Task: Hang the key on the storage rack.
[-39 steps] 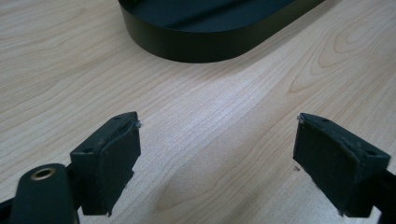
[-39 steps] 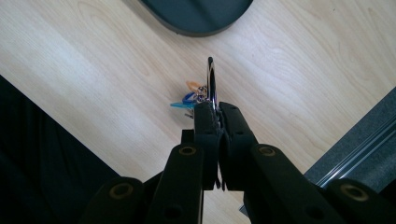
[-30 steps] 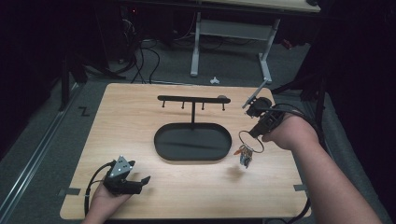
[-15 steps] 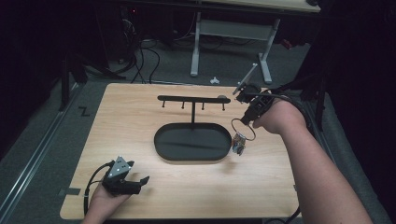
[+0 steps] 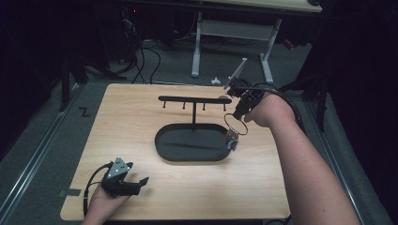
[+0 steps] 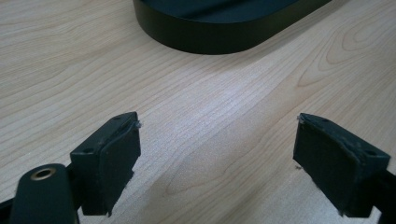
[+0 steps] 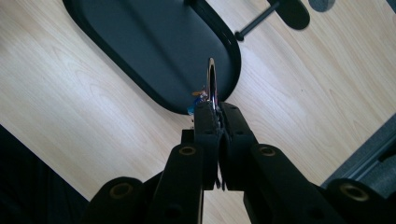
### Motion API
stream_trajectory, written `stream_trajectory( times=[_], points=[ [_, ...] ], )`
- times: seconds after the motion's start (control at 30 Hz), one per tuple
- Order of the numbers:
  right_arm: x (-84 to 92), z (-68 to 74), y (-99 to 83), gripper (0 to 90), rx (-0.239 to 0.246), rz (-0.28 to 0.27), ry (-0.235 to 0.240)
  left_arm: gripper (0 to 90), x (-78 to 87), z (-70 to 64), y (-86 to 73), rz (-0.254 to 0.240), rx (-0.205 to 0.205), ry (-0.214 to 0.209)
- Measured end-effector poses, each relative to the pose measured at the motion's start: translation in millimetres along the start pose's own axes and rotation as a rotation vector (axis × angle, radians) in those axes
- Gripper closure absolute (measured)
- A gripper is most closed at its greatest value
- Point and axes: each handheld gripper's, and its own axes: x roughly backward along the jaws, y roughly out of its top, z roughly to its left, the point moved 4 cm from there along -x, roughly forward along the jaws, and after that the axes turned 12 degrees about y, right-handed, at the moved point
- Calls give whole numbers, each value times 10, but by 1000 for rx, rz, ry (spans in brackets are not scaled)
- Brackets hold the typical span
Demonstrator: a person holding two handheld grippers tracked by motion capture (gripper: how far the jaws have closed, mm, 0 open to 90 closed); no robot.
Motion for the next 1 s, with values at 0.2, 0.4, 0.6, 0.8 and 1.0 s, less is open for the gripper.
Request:
stream_trajectory(
  times=[0.2,0.4,0.6,0.8,1.0],
  points=[
    [-22,-26,115,872,9,-17,16,155,0,1,0,2,-6,-2],
    [-93,-121,234,872,-4,-17,22,155,0,-7,-6,5,-15,-4],
    [-183,-225,347,872,-4,-26,28,155,12,2,-26,10,-13,-3],
    [-238,-325,394,872,-37,-40,42,155,23,3,-40,13,-12,-1],
    [-311,-423,377,871,-60,-32,43,155,19,-13,-45,18,-24,-4]
  ],
)
